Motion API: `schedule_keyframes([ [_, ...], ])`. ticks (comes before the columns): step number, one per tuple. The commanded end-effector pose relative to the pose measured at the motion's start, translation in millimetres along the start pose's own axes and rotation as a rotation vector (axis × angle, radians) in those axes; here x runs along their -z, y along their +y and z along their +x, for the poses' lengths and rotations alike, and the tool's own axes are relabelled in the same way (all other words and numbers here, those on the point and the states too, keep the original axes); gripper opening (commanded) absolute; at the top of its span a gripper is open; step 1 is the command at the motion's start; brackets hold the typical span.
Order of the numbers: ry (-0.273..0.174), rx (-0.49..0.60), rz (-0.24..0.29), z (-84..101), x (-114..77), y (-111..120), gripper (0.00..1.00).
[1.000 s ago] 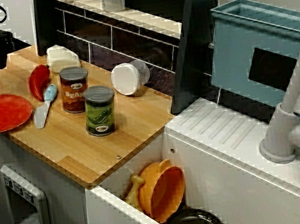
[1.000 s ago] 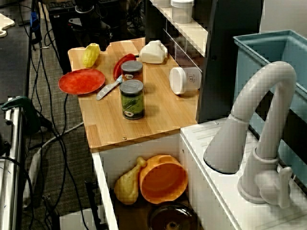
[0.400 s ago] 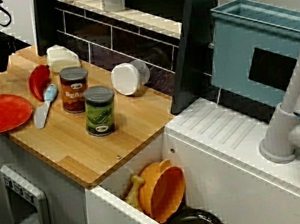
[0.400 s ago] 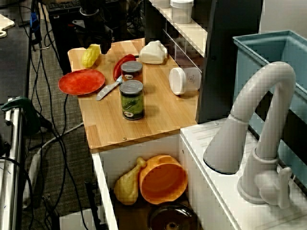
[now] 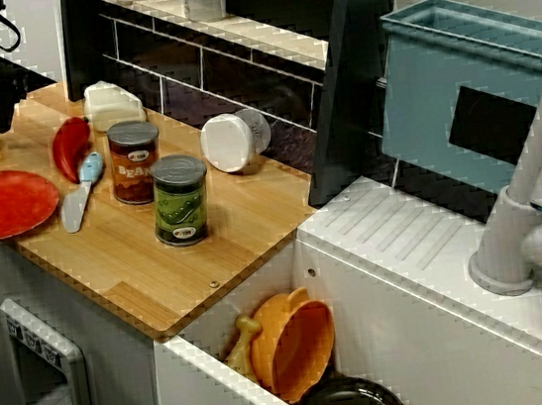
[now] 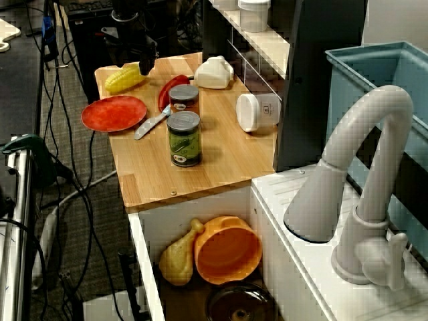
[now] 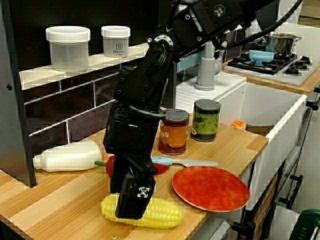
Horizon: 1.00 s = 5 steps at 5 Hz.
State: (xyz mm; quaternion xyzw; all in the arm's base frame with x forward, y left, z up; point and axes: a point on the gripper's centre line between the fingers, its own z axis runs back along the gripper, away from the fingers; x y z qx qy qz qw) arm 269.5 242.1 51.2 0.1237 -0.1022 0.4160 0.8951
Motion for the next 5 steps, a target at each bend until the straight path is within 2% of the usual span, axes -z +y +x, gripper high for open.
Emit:
schedule_keyframes([
  [1, -0.042, -0.012, -0.005, 9.8, -12.2, 11.8, 1.00],
  [5, -0.025, -0.010, -0.018, 4.2, -14.0, 15.4, 1.00],
])
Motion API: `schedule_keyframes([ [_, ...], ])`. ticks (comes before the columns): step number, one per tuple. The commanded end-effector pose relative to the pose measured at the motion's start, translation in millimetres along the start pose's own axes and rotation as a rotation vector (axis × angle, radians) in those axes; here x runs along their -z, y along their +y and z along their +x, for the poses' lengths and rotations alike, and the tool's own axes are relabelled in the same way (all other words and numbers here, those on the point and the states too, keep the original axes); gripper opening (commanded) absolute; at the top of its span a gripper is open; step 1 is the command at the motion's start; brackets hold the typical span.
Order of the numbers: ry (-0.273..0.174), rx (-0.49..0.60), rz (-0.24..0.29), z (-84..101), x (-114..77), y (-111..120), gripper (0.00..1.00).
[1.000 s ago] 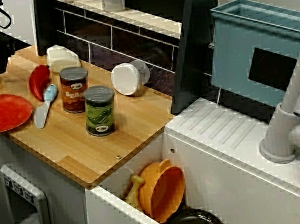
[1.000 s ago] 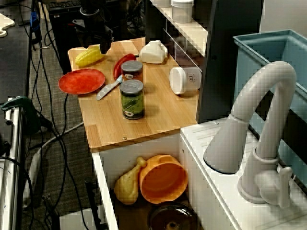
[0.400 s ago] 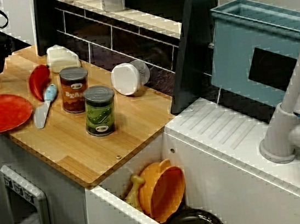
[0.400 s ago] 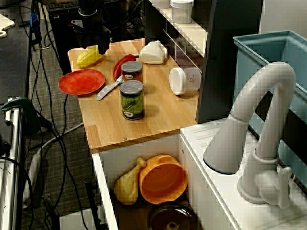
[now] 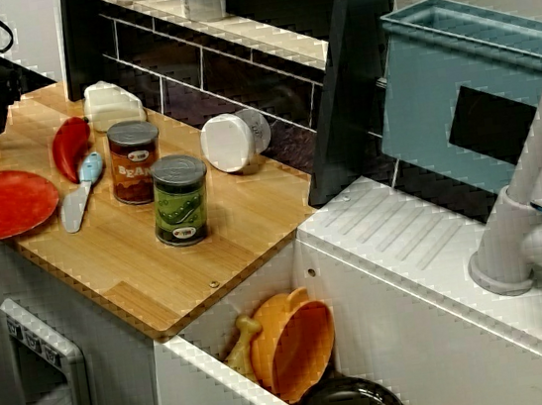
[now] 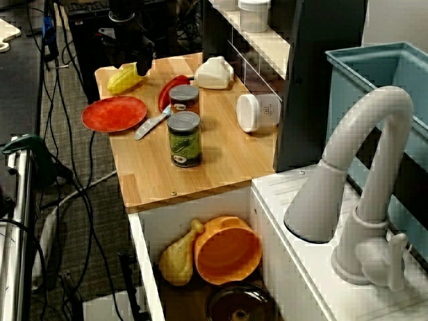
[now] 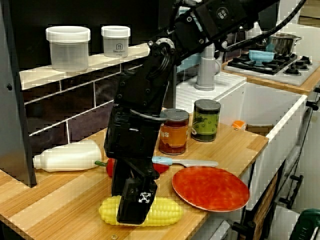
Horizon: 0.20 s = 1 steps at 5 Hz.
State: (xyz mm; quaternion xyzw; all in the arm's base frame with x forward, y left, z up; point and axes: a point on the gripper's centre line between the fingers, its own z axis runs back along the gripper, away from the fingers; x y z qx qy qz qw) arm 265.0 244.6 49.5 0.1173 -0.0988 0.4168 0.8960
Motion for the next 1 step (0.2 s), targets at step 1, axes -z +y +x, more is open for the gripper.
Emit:
schedule_keyframes([
  [1, -0.036, -0.009, -0.008, 4.3, -14.4, 10.5, 1.00],
])
